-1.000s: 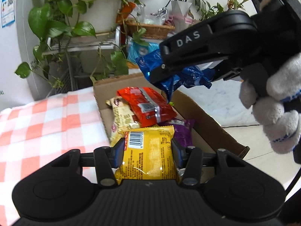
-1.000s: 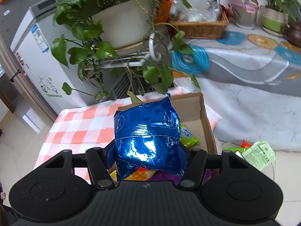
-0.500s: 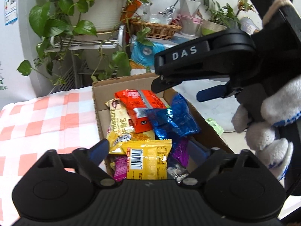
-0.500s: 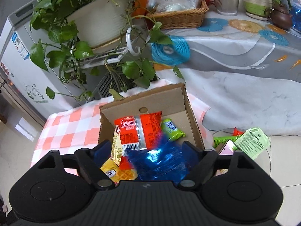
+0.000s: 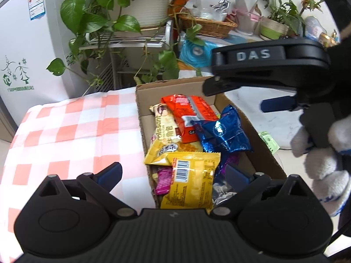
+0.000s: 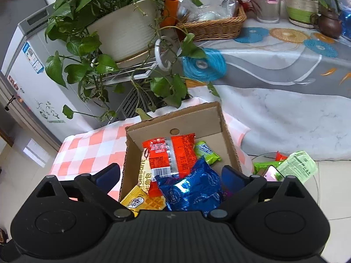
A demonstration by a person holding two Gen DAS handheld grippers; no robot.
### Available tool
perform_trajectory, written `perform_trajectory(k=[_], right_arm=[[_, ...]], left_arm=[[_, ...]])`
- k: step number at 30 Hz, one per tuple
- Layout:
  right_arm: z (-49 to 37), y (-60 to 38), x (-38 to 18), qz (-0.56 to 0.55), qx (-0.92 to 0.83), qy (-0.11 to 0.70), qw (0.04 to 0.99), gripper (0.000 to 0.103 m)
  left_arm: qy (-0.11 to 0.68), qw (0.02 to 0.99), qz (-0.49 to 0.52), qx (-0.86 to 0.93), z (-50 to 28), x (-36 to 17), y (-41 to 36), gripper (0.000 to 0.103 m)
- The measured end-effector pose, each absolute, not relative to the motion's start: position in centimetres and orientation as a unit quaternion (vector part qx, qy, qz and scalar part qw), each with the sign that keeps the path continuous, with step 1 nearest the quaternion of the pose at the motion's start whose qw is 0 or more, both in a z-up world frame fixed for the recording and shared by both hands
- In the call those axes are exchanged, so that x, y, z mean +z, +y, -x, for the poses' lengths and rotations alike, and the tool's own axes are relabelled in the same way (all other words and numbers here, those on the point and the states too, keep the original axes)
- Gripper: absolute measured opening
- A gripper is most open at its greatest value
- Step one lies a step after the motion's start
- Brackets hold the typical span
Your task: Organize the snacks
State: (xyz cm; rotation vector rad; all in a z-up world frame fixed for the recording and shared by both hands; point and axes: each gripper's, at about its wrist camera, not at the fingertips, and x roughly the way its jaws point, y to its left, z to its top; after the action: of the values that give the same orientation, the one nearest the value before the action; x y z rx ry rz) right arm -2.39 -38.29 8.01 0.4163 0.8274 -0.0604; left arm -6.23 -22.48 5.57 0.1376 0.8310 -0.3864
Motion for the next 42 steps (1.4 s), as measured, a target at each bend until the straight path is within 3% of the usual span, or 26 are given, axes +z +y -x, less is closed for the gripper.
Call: perform_trajectory(k=[17, 42], right_arm=[[5.5, -37.4, 8.4, -0.133, -0.079, 0.411, 0.899, 0.103], [4.6, -36.1, 6.3, -0.012, -0.096, 0.455, 0.885, 0.103]], left_arm=[[0.433, 0.894, -0.044, -0.107, 4.8, 5.9, -19.9, 0.1], [0.408, 0.897, -0.143, -0.087, 3.2, 5.7, -22.2, 0.1]])
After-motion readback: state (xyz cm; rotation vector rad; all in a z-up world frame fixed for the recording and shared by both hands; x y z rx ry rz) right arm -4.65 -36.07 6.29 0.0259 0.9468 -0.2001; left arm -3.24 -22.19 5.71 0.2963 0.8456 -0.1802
